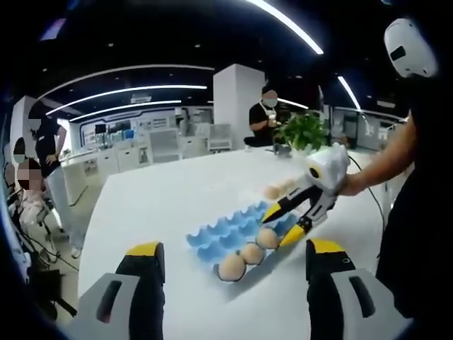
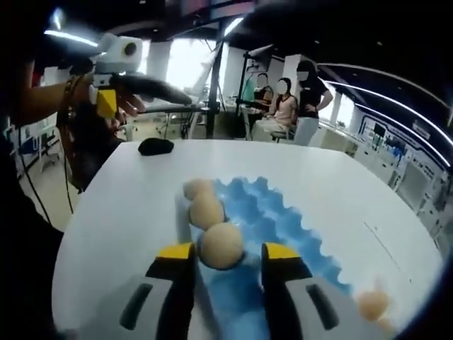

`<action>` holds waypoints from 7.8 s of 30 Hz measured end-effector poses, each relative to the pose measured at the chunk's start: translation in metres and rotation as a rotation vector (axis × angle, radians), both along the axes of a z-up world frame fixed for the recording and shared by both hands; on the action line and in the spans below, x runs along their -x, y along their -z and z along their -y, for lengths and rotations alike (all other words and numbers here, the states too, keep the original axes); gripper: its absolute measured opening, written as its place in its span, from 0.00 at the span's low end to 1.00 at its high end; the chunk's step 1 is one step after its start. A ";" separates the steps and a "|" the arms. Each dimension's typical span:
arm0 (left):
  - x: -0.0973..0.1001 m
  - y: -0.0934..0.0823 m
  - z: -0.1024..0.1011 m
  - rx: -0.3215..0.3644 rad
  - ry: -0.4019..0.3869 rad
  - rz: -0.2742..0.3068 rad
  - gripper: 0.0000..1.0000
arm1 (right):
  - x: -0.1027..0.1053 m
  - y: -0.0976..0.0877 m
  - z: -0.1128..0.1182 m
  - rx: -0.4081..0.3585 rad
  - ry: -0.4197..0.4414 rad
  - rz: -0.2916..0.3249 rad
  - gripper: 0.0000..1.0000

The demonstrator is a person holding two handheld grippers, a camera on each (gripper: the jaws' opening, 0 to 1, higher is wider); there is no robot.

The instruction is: Place the egg into an empty slot of the egg tray after lifting it from the table, then release the egg inside the slot.

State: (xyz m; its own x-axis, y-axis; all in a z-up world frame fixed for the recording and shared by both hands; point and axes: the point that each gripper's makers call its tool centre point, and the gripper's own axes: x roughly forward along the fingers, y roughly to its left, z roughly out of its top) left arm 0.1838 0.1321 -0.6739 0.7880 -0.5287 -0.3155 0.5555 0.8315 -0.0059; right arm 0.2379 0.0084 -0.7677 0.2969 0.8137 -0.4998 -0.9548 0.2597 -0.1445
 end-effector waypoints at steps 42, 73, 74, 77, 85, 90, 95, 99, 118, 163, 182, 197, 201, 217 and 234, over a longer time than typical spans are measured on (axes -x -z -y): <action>-0.004 -0.003 0.004 0.004 0.008 0.011 0.80 | -0.029 -0.009 0.207 0.037 0.455 0.020 0.35; -0.007 -0.006 0.005 0.000 0.006 0.014 0.81 | -0.040 0.013 0.303 0.037 0.755 -0.062 0.29; -0.007 -0.006 0.005 0.000 0.006 0.016 0.80 | -0.040 0.013 0.303 0.037 0.752 -0.060 0.29; -0.008 -0.007 0.005 -0.004 0.008 0.019 0.80 | -0.041 0.013 0.302 0.023 0.748 -0.058 0.27; -0.009 -0.009 0.004 -0.002 0.005 0.024 0.79 | -0.043 0.010 0.304 0.007 0.782 -0.108 0.25; -0.009 -0.012 0.002 0.006 -0.005 0.035 0.79 | -0.040 -0.004 0.306 0.005 0.772 -0.075 0.25; -0.009 -0.009 -0.001 0.003 -0.012 0.027 0.79 | -0.041 -0.020 0.301 -0.021 0.767 -0.065 0.25; -0.010 -0.009 -0.003 0.011 -0.017 0.029 0.79 | -0.040 -0.029 0.286 -0.030 0.721 -0.049 0.25; -0.007 -0.005 -0.008 -0.006 -0.022 0.013 0.81 | -0.026 -0.043 0.169 -0.109 0.456 -0.073 0.25; -0.004 -0.004 -0.008 -0.004 -0.017 0.008 0.80 | -0.004 -0.004 0.028 -0.065 0.135 -0.139 0.25; -0.006 -0.004 -0.009 -0.002 -0.020 0.005 0.79 | -0.006 0.009 0.027 -0.044 0.125 -0.159 0.25; -0.007 -0.006 -0.009 -0.017 -0.024 0.016 0.81 | -0.006 0.010 0.030 -0.063 0.122 -0.140 0.27; -0.006 -0.006 -0.007 -0.012 -0.022 0.014 0.81 | -0.006 0.009 0.030 -0.065 0.091 -0.075 0.29; -0.003 0.000 -0.008 -0.024 -0.027 -0.006 0.85 | -0.003 -0.009 0.030 -0.146 0.105 -0.068 0.54; -0.004 -0.002 -0.007 -0.013 -0.023 -0.001 0.84 | -0.004 -0.014 0.056 -0.168 0.172 -0.074 0.52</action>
State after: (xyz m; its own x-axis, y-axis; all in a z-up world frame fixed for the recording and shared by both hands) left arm 0.1882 0.1386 -0.6722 0.7997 -0.5063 -0.3227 0.5362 0.8441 0.0046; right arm 0.2423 -0.0473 -0.7538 0.4056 0.8282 -0.3868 -0.9010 0.4334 -0.0170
